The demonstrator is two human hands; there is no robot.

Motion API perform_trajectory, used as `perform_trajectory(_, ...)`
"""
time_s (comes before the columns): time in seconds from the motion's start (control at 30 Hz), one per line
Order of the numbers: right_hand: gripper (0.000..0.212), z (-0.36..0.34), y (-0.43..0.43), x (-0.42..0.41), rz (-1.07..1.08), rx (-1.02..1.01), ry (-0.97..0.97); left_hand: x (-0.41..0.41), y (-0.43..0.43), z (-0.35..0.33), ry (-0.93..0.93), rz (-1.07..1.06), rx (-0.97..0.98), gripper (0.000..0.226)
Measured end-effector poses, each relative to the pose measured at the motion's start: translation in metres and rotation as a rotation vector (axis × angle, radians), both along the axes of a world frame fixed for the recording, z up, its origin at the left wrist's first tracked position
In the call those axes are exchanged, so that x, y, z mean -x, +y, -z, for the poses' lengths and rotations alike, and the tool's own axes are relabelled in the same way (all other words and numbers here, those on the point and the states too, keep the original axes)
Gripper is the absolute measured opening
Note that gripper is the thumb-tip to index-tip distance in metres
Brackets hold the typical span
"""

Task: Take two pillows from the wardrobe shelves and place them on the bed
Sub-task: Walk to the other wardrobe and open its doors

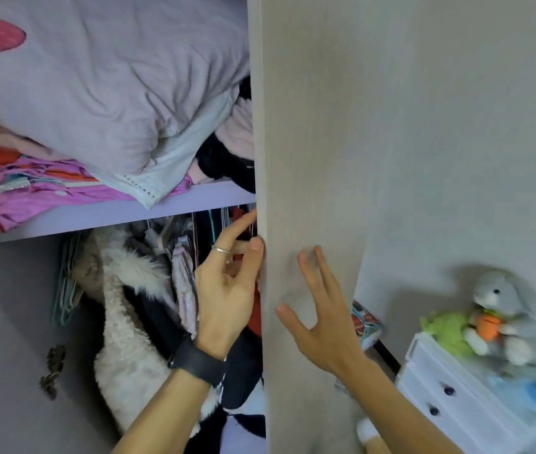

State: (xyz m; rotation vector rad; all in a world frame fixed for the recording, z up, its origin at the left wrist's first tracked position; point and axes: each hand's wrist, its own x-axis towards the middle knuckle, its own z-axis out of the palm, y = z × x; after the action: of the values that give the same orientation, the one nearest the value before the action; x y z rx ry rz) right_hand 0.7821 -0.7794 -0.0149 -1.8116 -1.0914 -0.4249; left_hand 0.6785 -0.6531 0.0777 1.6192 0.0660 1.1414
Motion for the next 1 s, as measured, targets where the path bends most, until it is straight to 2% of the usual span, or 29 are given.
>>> perform_trajectory(0.1,0.081,0.016,-0.034,0.026,-0.006,-0.036,0.024,0.006,-0.03,0.002,-0.022,0.151,-0.012,0.04)
perform_trajectory(0.23,0.076,0.021,-0.083,0.044,0.134,-0.039,0.072,0.003,-0.072,0.007,-0.057,0.372,-0.081,0.053)
perform_trajectory(0.37,0.072,0.026,-0.139,0.048,0.255,-0.084,0.201,-0.016,-0.111,0.019,0.05,0.496,-0.319,0.066)
perform_trajectory(0.53,0.068,0.025,-0.203,0.032,0.463,-0.118,0.231,-0.073,-0.153,0.044,0.236,0.43,-0.779,0.082)
perform_trajectory(0.67,0.069,0.024,-0.236,0.003,0.606,-0.11,0.218,-0.128,-0.178,0.074,0.267,0.29,-1.049,0.098)
perform_trajectory(0.83,0.07,0.023,-0.256,-0.027,0.688,-0.119,0.224,-0.166,-0.207,0.093,0.309,0.191,-1.151,0.112)
perform_trajectory(1.0,0.068,0.023,-0.265,-0.051,0.782,-0.179,0.187,-0.184,-0.229,0.09,0.296,0.115,-1.141,0.105)
